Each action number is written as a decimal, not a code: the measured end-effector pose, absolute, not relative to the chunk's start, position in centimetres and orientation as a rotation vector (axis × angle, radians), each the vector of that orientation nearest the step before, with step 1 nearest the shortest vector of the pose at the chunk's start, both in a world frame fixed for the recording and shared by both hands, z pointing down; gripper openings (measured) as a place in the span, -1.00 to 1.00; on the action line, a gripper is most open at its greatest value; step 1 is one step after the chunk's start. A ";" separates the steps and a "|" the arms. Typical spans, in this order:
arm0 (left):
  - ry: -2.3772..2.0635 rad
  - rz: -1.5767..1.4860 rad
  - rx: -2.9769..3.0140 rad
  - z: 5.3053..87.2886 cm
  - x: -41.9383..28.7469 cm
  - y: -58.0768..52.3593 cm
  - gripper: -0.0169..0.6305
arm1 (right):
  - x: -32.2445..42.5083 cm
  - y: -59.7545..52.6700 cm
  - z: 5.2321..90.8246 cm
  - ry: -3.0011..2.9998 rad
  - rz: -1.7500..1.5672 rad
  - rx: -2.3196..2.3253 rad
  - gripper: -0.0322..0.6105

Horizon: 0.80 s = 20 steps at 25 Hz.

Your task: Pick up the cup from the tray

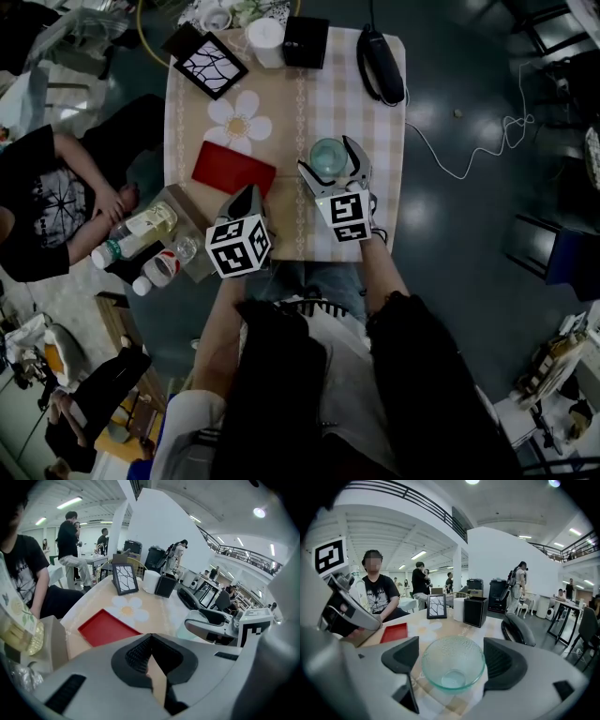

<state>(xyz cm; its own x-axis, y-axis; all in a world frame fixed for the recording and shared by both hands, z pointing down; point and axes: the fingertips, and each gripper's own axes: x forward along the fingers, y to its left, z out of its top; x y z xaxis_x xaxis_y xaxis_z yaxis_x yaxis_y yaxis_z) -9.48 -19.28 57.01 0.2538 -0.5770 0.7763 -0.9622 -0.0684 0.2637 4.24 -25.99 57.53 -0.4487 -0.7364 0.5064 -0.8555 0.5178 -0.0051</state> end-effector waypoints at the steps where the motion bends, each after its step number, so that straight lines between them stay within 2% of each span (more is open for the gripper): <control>1: -1.421 0.621 1.754 56.8 -9.5 -19.2 -0.93 | 4.2 -26.0 57.1 -2.319 0.348 1.304 0.38; 20: -1.500 0.489 1.854 51.5 -10.3 -17.2 -0.93 | 2.3 -22.5 49.1 -2.394 0.346 1.289 0.37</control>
<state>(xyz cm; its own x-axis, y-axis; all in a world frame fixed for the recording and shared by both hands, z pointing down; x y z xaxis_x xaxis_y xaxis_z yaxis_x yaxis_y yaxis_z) -10.28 -17.17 51.52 0.2606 -0.6956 0.6695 -0.9565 -0.0920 0.2767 2.28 -22.55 49.07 -0.4957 -0.7400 0.4546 -0.8384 0.5443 -0.0283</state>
